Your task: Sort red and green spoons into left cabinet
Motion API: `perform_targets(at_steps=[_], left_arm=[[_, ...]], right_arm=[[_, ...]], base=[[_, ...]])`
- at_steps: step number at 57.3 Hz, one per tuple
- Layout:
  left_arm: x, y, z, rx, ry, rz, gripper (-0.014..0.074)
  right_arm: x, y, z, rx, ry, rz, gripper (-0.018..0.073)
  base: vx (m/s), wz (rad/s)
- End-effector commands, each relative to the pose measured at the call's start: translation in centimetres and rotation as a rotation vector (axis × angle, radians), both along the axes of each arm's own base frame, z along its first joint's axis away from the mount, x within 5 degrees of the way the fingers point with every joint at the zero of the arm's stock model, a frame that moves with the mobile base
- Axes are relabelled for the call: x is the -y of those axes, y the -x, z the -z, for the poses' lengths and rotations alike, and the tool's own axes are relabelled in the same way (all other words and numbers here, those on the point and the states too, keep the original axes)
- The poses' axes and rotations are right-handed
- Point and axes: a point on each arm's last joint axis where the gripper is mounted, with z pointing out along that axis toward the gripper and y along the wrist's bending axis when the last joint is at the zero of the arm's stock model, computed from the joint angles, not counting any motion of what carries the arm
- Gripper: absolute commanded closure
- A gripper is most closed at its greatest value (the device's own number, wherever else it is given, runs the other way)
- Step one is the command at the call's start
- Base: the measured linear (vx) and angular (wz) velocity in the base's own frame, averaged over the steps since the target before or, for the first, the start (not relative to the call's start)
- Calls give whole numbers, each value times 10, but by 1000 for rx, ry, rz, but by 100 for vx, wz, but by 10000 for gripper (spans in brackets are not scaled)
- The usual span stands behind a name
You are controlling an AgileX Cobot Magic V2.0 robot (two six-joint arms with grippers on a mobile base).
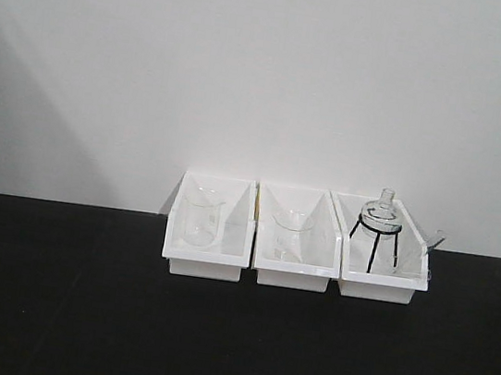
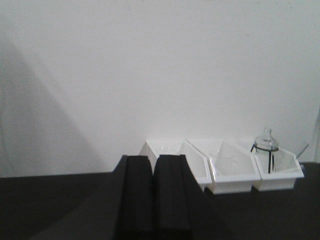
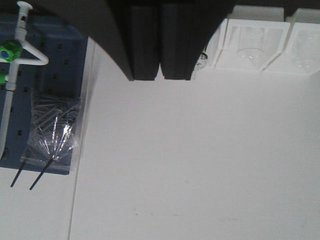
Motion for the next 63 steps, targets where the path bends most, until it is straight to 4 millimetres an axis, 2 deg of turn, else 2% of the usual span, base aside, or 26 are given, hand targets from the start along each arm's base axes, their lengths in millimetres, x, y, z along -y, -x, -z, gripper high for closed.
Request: perform_targets(at_steps=[1,9,18,32,41,51,63], left_arm=[[3,-8,-35,-69,-35,16,597],[10,-35,-60,-183,-154,30,597],[15,-67,-58,-255,-202,32,597],[19,-92,-47,-344,-209,38,591],[20,-93,-47,-346,-207,38,552],[20,-93,-47,-346,-206,38,437],[20,-93,-46,-357,-209,41,228]], right_arm=[[1,-10,-34,-38,23,12,564],[0,-37,-54,-149,-32,-10,564],[-3,-61,-60,-193,-151,-61,564],[-7,-67,-57,-221,-310,-123,559],[-8,-68,-54,-255,-241,-117,526],[-9,-67,-50,-308,-126,-113,389],[-9,-67,-49,-315,7,-104,62]], base=[[0,0],[0,0],[0,0],[0,0],[0,0],[0,0],[0,0]])
